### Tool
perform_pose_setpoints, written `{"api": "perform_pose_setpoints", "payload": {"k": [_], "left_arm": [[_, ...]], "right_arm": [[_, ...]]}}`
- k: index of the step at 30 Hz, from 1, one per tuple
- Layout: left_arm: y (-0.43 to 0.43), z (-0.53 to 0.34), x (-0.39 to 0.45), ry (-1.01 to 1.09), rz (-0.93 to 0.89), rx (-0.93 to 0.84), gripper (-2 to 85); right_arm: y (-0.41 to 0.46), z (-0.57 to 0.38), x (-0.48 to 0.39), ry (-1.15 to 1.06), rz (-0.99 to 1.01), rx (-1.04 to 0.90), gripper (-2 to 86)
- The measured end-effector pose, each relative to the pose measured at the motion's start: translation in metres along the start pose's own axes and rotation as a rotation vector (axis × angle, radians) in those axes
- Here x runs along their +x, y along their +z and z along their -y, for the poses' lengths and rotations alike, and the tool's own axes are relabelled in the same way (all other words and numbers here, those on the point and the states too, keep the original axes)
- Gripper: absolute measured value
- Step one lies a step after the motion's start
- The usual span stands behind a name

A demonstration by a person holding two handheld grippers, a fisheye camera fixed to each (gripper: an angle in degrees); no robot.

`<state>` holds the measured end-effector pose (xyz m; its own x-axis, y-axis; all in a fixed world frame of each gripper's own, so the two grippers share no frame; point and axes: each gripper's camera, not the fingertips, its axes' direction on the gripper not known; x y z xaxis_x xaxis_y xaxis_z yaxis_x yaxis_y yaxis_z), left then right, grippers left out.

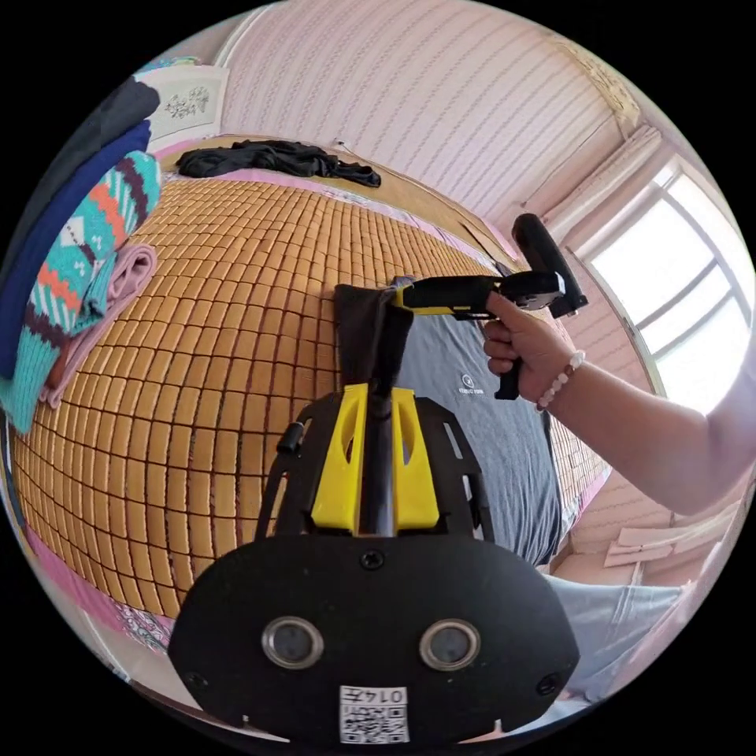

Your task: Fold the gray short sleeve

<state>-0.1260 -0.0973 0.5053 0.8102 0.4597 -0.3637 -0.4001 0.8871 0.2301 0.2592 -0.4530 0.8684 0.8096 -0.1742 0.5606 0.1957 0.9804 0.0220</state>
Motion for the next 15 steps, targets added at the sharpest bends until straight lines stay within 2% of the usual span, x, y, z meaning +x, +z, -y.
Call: {"api": "perform_pose_setpoints", "payload": {"k": [4,11,15], "left_arm": [[0.015,-0.01,0.014,-0.004,-0.026,-0.076,5.9],[0.041,-0.012,0.039,0.032,0.045,-0.159,6.8],[0.067,-0.005,0.051,0.037,0.056,-0.237,7.3]], "right_arm": [[0.0,-0.014,0.029,0.086,-0.023,-0.074,5.6],[-0.01,-0.012,0.018,-0.009,-0.04,-0.033,8.1],[0.004,0.006,0.014,-0.045,-0.054,-0.085,10.1]]}}
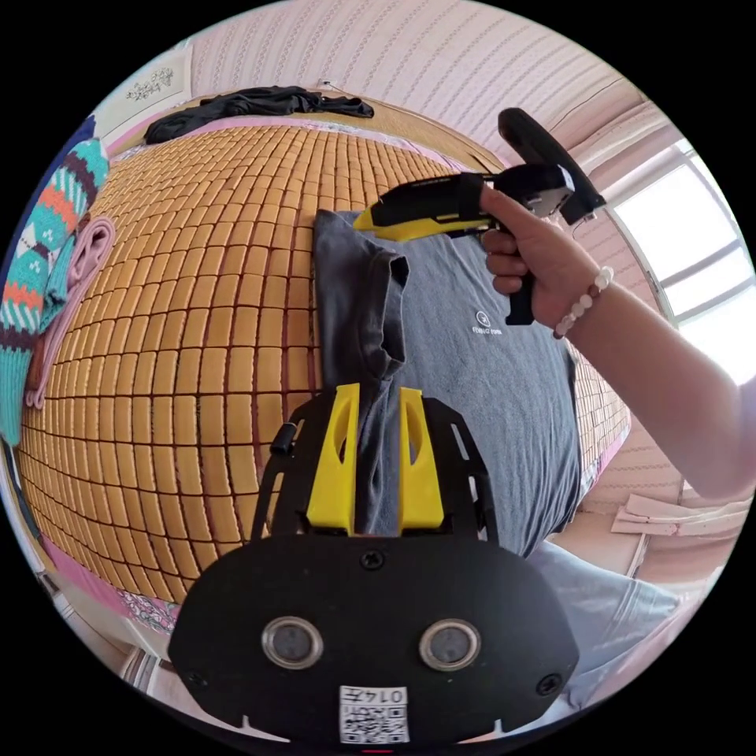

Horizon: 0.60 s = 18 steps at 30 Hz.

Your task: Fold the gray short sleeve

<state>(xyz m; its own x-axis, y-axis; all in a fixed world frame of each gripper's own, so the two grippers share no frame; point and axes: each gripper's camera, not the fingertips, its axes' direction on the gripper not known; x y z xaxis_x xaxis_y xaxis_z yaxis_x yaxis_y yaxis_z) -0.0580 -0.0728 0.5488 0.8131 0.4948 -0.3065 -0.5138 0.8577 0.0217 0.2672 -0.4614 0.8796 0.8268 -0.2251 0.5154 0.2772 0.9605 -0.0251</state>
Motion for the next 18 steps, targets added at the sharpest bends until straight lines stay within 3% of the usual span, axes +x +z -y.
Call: {"api": "perform_pose_setpoints", "payload": {"k": [4,9,13,18], "left_arm": [[0.013,0.01,0.009,0.024,0.079,-0.027,1.0],[0.01,0.011,0.023,0.005,0.113,0.002,-0.8],[-0.003,0.011,0.032,-0.008,0.132,0.091,-1.0],[0.015,0.014,0.038,-0.012,0.138,0.059,-0.9]], "right_arm": [[0.01,0.02,-0.01,-0.068,0.008,-0.018,8.9],[0.021,0.024,-0.022,-0.169,-0.066,-0.062,0.8],[0.004,0.022,-0.027,-0.197,-0.058,-0.017,0.6],[-0.013,0.011,-0.015,-0.174,-0.115,-0.073,4.5]]}}
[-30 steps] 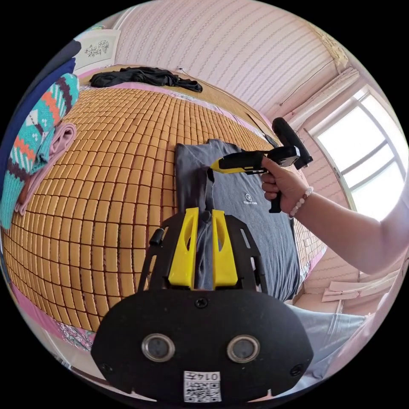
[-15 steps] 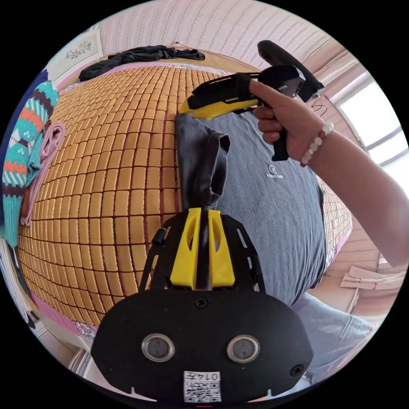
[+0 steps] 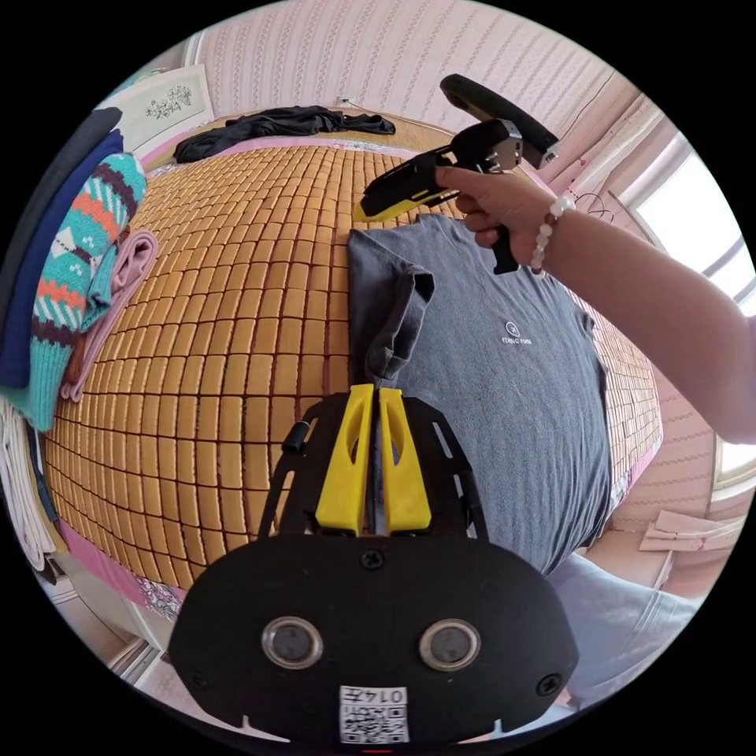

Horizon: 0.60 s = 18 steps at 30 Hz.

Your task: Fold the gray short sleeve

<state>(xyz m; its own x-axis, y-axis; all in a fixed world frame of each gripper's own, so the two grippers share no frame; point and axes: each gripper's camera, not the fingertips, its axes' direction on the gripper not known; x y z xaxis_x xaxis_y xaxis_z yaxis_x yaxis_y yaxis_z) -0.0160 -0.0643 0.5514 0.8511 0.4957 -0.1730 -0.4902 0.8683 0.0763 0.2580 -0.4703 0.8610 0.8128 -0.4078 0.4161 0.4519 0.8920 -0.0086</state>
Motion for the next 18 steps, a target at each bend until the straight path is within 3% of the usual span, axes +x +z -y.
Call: {"api": "perform_pose_setpoints", "payload": {"k": [3,10,15,18], "left_arm": [[0.008,0.003,0.008,0.007,-0.009,-0.001,-0.9],[0.012,0.012,0.027,0.044,0.018,0.038,-0.5],[0.037,0.02,0.042,0.104,0.047,-0.052,3.4],[0.034,0.026,0.04,0.067,0.027,-0.04,5.6]], "right_arm": [[0.018,-0.011,0.007,-0.013,0.008,-0.122,2.0],[-0.02,-0.023,0.001,-0.086,0.078,0.015,0.7],[-0.011,-0.034,0.015,-0.053,0.067,-0.061,1.9],[-0.052,-0.073,0.021,-0.024,0.073,0.079,3.9]]}}
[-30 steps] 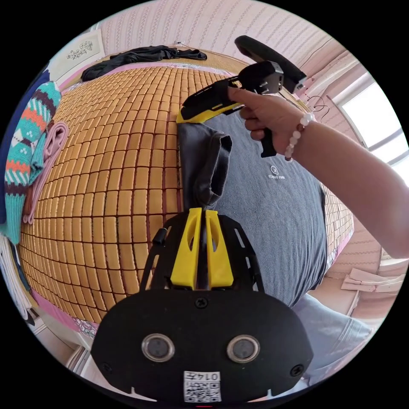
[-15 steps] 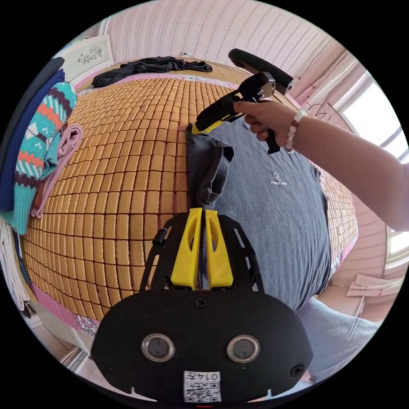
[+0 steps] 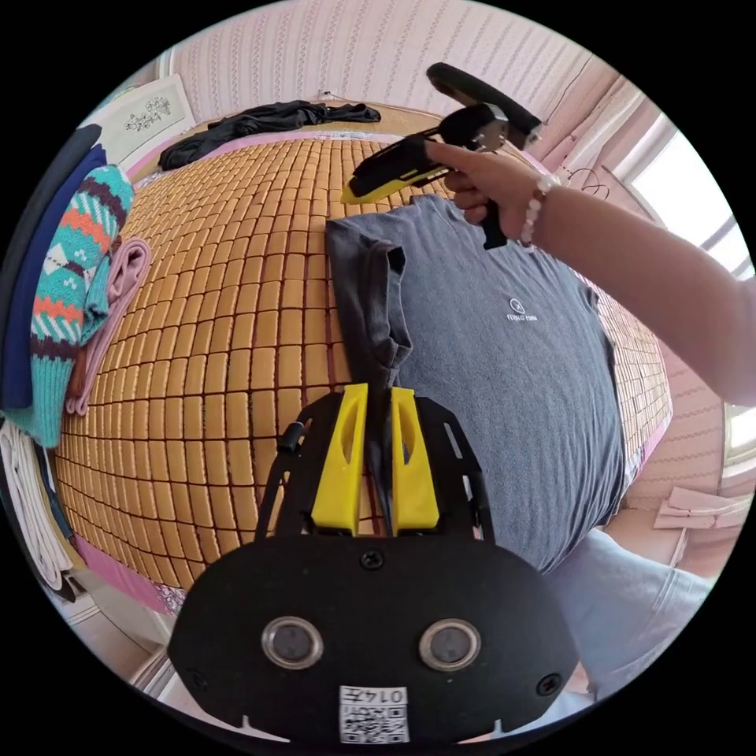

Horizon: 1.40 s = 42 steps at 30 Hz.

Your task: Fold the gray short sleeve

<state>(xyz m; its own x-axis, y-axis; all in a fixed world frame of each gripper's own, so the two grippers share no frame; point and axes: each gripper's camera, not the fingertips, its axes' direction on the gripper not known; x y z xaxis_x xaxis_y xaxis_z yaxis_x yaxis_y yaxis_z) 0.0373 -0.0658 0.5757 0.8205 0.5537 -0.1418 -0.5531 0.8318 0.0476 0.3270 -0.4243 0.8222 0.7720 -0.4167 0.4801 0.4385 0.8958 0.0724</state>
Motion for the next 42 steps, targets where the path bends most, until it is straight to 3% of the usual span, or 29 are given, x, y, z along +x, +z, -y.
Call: {"api": "perform_pose_setpoints", "payload": {"k": [4,9,13,17,23,31,32,37,42], "left_arm": [[-0.021,0.008,0.008,0.036,-0.091,0.054,5.1],[-0.026,0.044,0.042,0.086,-0.269,0.046,0.8],[0.008,0.101,0.119,0.22,-0.457,-0.029,0.2],[0.05,0.168,0.216,0.415,-0.425,0.019,1.1],[0.112,0.261,0.352,0.602,-0.393,-0.045,3.6],[0.189,0.277,0.473,0.762,-0.197,-0.184,3.6],[0.201,0.275,0.48,0.784,-0.133,-0.195,1.7],[0.202,0.284,0.481,0.76,-0.17,-0.181,-0.7],[0.152,0.291,0.445,0.712,-0.304,-0.017,-0.8]], "right_arm": [[-0.051,-0.081,0.012,0.146,0.029,0.115,4.0],[-0.119,-0.244,0.034,0.445,-0.102,0.23,4.3],[-0.169,-0.349,0.059,0.674,-0.207,0.33,5.2],[-0.194,-0.431,0.086,0.888,-0.236,0.325,6.4],[-0.202,-0.478,0.095,0.894,-0.167,0.392,6.0],[-0.208,-0.523,0.105,0.938,-0.111,0.442,1.2],[-0.207,-0.53,0.105,0.936,-0.075,0.457,0.7],[-0.208,-0.549,0.099,0.933,-0.047,0.481,-0.2],[-0.232,-0.558,0.069,0.852,-0.101,0.557,-0.3]]}}
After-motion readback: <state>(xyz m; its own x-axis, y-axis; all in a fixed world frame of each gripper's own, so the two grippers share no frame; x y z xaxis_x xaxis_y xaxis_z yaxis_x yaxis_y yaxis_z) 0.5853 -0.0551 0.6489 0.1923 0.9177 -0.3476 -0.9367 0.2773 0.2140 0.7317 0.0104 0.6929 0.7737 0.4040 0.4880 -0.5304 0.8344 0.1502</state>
